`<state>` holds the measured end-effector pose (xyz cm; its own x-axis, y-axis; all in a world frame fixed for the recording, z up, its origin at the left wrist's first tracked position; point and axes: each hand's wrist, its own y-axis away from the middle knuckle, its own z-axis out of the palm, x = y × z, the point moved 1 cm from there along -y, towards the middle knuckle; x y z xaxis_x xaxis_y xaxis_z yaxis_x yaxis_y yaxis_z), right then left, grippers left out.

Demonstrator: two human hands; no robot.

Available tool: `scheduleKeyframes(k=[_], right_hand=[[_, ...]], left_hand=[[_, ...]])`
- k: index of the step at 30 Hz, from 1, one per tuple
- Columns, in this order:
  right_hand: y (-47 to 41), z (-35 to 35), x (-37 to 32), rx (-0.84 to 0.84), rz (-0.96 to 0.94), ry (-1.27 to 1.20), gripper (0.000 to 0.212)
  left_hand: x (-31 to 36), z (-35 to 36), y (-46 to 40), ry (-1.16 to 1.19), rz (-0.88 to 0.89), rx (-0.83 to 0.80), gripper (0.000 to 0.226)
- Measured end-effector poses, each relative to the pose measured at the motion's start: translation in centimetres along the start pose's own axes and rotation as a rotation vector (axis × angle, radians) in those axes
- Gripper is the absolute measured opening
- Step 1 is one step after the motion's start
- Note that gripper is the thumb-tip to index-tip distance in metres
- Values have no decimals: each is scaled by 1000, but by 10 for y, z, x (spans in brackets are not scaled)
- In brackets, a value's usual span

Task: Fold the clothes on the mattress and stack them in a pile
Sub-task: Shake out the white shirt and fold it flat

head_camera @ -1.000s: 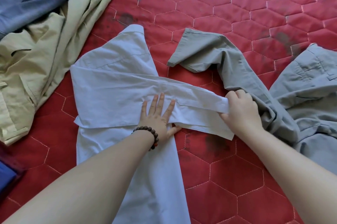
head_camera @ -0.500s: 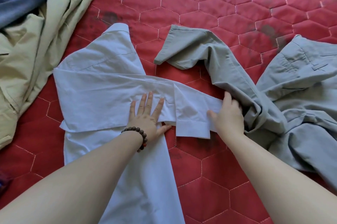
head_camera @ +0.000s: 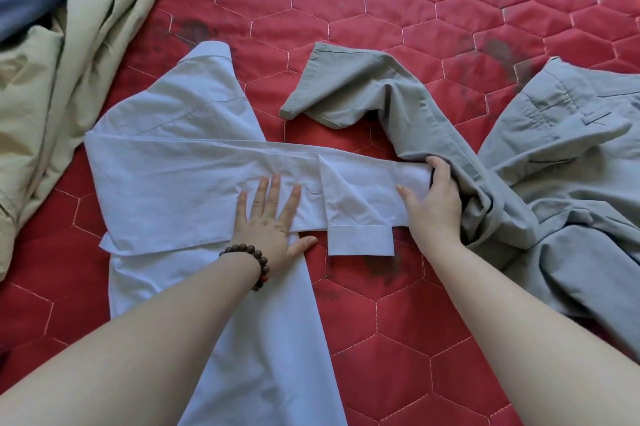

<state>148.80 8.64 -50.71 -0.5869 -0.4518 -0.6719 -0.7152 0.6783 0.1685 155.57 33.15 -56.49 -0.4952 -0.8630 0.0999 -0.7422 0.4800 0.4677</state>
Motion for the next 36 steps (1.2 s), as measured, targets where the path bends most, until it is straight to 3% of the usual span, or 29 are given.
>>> scheduleKeyframes(k=[3, 6, 8, 11, 13, 15, 16, 18, 19, 21, 23, 25, 28, 33, 36], right_hand=[[29, -1, -2, 22, -281, 193, 80], [57, 9, 4, -277, -585, 572, 104], [64, 14, 7, -405, -619, 716, 99], [54, 12, 2, -157, -629, 541, 39], [42, 5, -6, -9, -306, 301, 14], [34, -2, -8, 143, -30, 88, 23], [34, -5, -12, 215, -35, 71, 29], [43, -3, -22, 294, -297, 162, 40], [50, 4, -27, 255, -452, 223, 44], [56, 32, -35, 3, -697, 342, 51], [51, 62, -38, -273, -779, 528, 58], [31, 79, -30, -377, -687, 732, 66], [10, 77, 1, -282, -464, 850, 71], [23, 60, 19, -163, -341, 696, 71], [23, 49, 14, -7, -111, 475, 61]], left_hand=[[0, 0, 0, -4, -5, -10, 85], [0, 0, 0, 0, -5, -17, 86], [0, 0, -1, 2, -6, -15, 87], [0, -1, -1, 8, -6, -13, 86], [0, -1, -1, 12, -8, -14, 86], [0, -1, -1, 14, -8, -19, 86], [0, -1, 0, 14, -8, -19, 86], [1, -1, -1, 16, -11, -11, 86], [1, -1, -1, 16, -13, -7, 86], [2, 0, -1, 12, -16, 0, 87], [2, 0, 0, 7, -21, 3, 88], [2, 0, -1, 10, -21, 13, 88], [1, 1, -2, 11, -15, 8, 88], [0, 0, -2, 5, -11, -11, 86], [0, 0, -2, 11, -13, -3, 86]])
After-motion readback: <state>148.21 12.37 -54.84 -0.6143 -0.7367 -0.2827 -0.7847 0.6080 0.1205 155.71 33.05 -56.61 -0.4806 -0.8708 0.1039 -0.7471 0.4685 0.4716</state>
